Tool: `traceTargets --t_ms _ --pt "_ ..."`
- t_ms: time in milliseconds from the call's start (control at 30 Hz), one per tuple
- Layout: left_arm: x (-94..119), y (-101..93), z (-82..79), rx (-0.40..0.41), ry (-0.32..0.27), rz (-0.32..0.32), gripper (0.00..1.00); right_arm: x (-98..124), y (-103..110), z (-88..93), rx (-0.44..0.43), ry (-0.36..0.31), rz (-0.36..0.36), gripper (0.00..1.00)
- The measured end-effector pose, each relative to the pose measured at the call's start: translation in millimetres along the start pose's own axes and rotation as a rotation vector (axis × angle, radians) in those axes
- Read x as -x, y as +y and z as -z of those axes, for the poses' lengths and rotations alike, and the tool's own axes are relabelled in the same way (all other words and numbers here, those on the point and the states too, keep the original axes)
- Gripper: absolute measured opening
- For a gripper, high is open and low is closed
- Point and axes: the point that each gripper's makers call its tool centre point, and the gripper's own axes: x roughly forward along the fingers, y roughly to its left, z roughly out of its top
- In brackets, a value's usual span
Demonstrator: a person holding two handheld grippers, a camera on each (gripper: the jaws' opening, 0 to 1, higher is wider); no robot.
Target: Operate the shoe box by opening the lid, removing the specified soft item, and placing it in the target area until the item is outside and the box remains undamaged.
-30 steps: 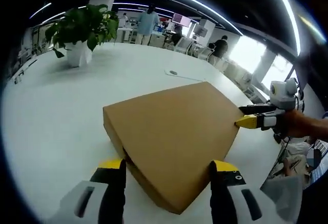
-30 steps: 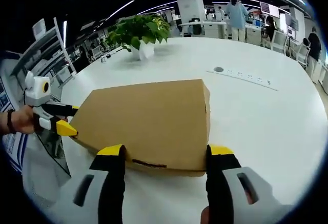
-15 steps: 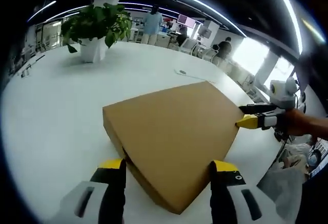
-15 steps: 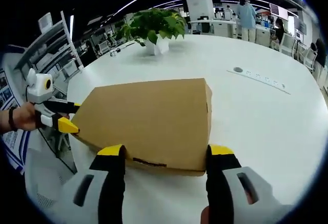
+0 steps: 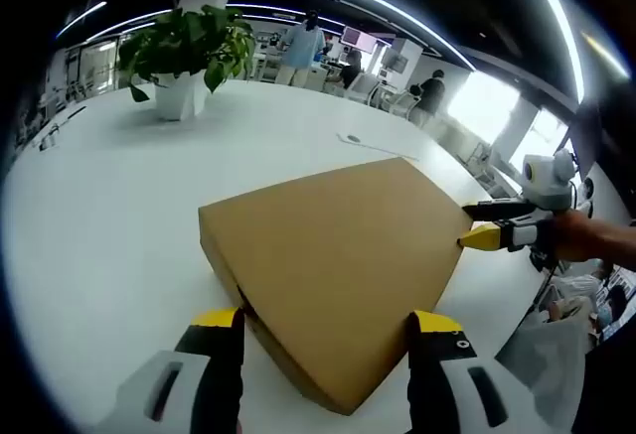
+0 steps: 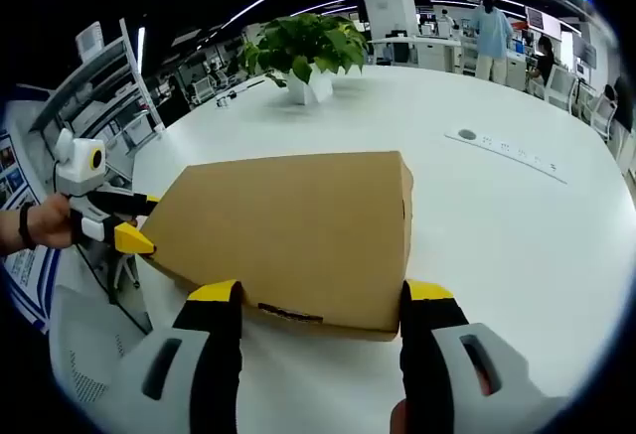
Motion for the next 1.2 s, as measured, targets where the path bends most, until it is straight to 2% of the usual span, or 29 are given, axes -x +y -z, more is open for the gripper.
traceTargets --t_ms 67,200,233,300,367,433,500,667,733,867,900,933,967,1000,1033,1067,1100,1200 --pt "0 0.6 -0.2 -0.001 0.000 0.001 0.68 0 0 0.5 0.004 0.000 -0.008 0.61" --pt "1 1.2 0.2 -0.008 -0.004 -0.006 0.69 4 6 4.1 0.060 -0.022 -0.073 0.67" --pt "2 0.9 -0.5 -0.043 -0.011 -0.010 0.69 6 8 4.4 0.063 -0.026 -0.081 0.68" --pt "5 -2.4 -0.8 -0.084 -0.017 -0.004 0.70 7 5 4.5 0.069 -0.033 -0.075 0.64" --pt "9 -2.8 -2.6 -0.072 -0.033 0.009 0.70 9 -3 1.0 0.116 -0.051 -0.033 0.57" --pt "13 -2.6 -5.4 -0.072 -0.051 0.019 0.70 12 1 -1.1 0.123 -0.066 -0.052 0.58" --pt "14 -4.7 -7.2 -0.083 -0.058 0.027 0.70 12 2 0.1 0.166 -0.060 -0.060 0.58" --pt "16 -13.1 -5.2 -0.181 -0.035 0.030 0.75 12 2 2.9 0.225 -0.043 -0.059 0.59" --pt "13 -10.0 -4.3 -0.190 -0.029 0.028 0.76 11 2 5.4 0.274 -0.029 -0.055 0.59" --pt "6 -8.4 7.7 -0.203 0.006 0.009 0.76 7 0 7.9 0.297 -0.011 -0.040 0.58" --pt "4 -4.5 13.5 -0.197 0.024 -0.001 0.75 6 -1 8.3 0.298 -0.006 -0.032 0.57" --pt "3 4.6 24.9 -0.200 0.078 -0.044 0.71 5 -2 8.4 0.298 -0.003 -0.024 0.57" --pt "-1 3.4 22.9 -0.200 0.053 -0.035 0.69 4 -3 8.4 0.293 0.000 -0.017 0.56" --pt "-2 2.3 20.6 -0.157 0.026 -0.033 0.66 3 -2 8.1 0.282 -0.001 -0.013 0.57" --pt "-1 6.9 17.7 -0.139 0.003 -0.064 0.63 2 -2 7.6 0.271 -0.003 -0.009 0.57" --pt "0 9.7 17.7 -0.148 0.008 -0.075 0.60 1 -3 7.2 0.265 -0.003 0.002 0.57" --pt "0 7.2 17.9 -0.150 0.017 -0.056 0.59 1 -3 7.2 0.265 -0.002 0.003 0.57" --pt "0 6.0 17.9 -0.161 0.020 -0.061 0.58 2 -3 7.5 0.262 0.002 0.006 0.56"
